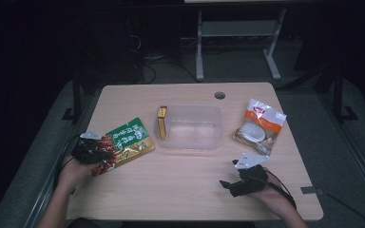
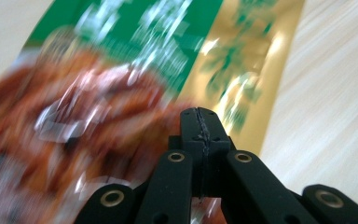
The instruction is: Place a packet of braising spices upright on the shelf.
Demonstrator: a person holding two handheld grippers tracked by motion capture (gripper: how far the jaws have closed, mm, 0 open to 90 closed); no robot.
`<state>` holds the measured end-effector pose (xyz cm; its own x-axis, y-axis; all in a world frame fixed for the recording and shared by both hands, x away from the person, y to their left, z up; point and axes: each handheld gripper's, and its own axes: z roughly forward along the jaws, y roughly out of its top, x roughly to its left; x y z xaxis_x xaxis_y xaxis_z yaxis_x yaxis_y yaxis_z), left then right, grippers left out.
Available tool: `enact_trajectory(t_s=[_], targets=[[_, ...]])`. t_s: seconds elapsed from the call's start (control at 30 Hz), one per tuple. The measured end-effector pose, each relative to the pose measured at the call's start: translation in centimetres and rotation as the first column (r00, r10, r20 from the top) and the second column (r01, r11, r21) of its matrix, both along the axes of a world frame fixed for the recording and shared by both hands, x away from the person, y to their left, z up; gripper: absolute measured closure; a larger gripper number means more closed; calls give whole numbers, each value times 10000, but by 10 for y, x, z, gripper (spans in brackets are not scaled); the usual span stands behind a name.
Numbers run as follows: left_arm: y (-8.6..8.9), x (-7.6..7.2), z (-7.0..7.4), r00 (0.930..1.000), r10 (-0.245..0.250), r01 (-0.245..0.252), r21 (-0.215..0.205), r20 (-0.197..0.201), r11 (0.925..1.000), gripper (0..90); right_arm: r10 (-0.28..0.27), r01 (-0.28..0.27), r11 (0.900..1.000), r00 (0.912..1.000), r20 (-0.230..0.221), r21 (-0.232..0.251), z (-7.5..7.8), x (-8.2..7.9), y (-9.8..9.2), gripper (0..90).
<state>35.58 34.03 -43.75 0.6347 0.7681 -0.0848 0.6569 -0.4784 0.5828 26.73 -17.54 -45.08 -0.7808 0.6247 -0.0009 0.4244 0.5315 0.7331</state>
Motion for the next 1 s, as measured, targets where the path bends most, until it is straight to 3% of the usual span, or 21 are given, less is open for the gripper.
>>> enact_trajectory(t_s=[0.1,0.2,0.23,0.3,0.4,0.43,0.57,0.63,0.83,1.0], targets=[[-23,11,4,9982,-7,23,-263,600,9997,900,47,-47,10000,10000,12,-5,0,1,1,136],[-48,30,3,9919,50,-35,-124,1272,9999,900,67,-67,10000,10000,33,-2,0,0,1,136],[-48,30,3,9919,50,-35,-124,1272,9999,900,67,-67,10000,10000,33,-2,0,0,1,136],[-65,46,-1,9890,19,0,-125,1478,9999,900,80,-80,10000,10000,27,17,0,1,1,136],[-80,61,-8,9887,-73,48,173,1495,9998,900,82,-82,10000,10000,5,19,0,1,0,136],[-89,71,-15,9916,-29,18,84,1296,10000,900,99,-99,10000,9999,29,0,0,1,-1,136],[-94,84,-21,9927,118,-136,144,1202,9998,900,93,-92,10000,9999,52,-24,0,0,-3,136],[-93,87,-20,9915,262,-287,183,1274,9994,900,95,-95,9999,9999,60,-41,0,0,-3,135],[-91,90,-26,9964,248,-204,-548,815,9983,900,121,-121,9999,9999,33,-86,0,0,-1,136],[-91,89,-24,9976,25,7,-456,694,9990,900,156,-155,9998,9998,77,-126,0,0,-1,136]])
